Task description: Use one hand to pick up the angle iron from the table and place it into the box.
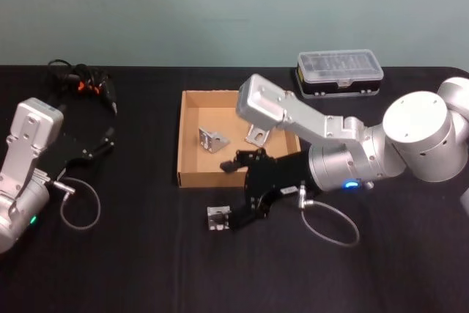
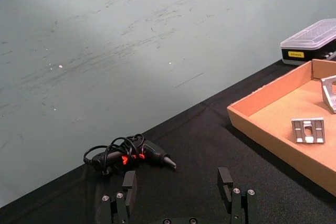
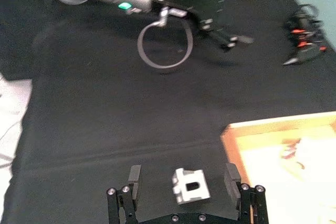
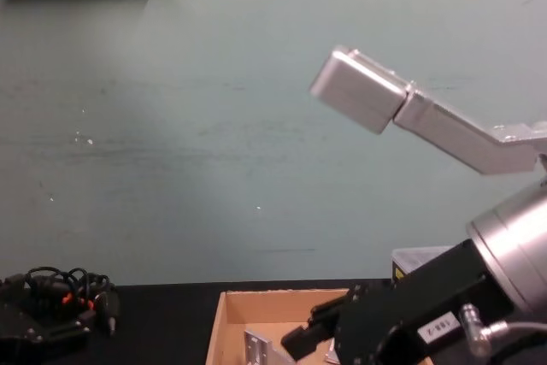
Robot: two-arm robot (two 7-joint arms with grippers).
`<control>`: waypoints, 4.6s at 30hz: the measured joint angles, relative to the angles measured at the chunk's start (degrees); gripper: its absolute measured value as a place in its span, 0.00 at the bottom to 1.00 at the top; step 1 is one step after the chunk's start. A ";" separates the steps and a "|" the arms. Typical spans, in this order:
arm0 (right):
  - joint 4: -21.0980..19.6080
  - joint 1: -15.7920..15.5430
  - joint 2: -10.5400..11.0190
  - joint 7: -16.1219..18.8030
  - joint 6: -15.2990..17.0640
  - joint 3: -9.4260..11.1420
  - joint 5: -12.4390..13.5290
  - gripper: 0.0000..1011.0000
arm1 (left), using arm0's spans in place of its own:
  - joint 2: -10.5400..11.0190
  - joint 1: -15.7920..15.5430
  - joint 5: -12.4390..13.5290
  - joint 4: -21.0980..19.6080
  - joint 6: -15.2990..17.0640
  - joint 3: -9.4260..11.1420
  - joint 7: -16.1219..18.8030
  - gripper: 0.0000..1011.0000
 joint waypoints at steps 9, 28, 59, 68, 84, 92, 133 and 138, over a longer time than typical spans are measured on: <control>0.53 3.57 0.36 2.90 0.76 -5.68 -2.95 0.99 | 0.00 0.00 0.00 0.00 0.00 0.00 0.00 1.00; 4.74 4.58 -2.11 0.89 6.78 -7.84 -3.96 0.99 | 0.00 0.00 0.00 0.00 0.00 0.00 0.00 1.00; 9.75 5.50 -5.99 0.09 5.83 -8.38 -3.01 0.99 | 0.00 0.00 0.00 0.00 0.00 0.00 0.00 1.00; 9.67 5.46 -5.94 0.09 5.82 -8.38 -3.04 0.96 | 0.00 0.00 0.00 0.00 0.00 0.00 0.00 1.00; 9.57 5.39 -5.86 0.13 5.78 -8.31 -3.03 0.54 | 0.00 0.00 0.00 0.00 0.00 0.00 0.00 1.00; 9.54 5.39 -5.85 0.15 5.78 -8.28 -3.03 0.30 | 0.00 0.00 0.00 0.00 0.00 0.00 0.00 1.00; 3.98 4.33 -4.33 -7.21 4.38 -0.01 1.12 0.04 | 0.00 0.00 0.00 0.00 0.00 0.00 0.00 1.00; 7.75 5.64 -6.13 -9.24 5.26 1.18 1.02 0.04 | 0.00 0.00 0.00 0.00 0.00 0.00 0.00 1.00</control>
